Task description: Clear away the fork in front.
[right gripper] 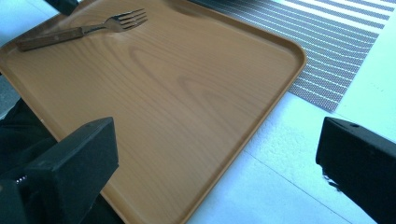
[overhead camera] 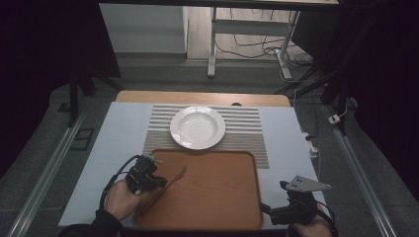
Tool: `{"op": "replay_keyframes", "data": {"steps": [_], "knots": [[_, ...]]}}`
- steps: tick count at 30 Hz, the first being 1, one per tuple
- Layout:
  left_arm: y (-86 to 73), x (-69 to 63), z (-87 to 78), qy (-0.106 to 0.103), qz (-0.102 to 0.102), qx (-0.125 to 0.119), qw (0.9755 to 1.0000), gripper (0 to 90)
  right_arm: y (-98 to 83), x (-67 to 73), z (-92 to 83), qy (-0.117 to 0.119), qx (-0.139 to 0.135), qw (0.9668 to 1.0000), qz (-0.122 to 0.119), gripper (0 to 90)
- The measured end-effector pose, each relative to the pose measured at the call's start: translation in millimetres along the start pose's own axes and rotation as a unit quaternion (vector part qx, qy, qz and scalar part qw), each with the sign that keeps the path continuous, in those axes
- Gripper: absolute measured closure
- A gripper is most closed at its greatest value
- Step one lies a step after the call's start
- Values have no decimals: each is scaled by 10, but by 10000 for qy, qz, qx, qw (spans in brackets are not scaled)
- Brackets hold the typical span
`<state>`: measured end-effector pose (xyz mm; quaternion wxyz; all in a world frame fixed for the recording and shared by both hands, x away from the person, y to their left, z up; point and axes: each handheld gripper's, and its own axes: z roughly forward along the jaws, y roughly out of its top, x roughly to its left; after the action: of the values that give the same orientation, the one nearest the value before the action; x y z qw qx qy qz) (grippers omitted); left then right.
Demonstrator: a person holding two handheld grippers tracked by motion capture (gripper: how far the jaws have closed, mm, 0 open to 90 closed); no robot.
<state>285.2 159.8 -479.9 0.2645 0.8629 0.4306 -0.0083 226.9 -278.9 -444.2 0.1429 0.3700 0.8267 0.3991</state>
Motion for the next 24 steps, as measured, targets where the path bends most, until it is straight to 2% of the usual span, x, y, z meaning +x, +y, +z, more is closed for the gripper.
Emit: {"op": "replay_keyframes", "data": {"steps": [2,5,11,17,24], "knots": [[55,21,-10,13,58,-107,9999,881,-1,-2,-1,-8,9,10000,12,0],[139,54,3,-47,149,-224,9996,883,-2,-4,2,-3,26,10000,16,0],[274,119,92,-183,194,-278,9993,883,0,-1,7,-9,77,10000,9,0],[358,172,210,-243,145,-205,9994,883,1,-1,16,14,101,9999,6,0],[379,213,357,-107,97,-11,9999,883,3,5,27,38,154,9999,-38,0]]}}
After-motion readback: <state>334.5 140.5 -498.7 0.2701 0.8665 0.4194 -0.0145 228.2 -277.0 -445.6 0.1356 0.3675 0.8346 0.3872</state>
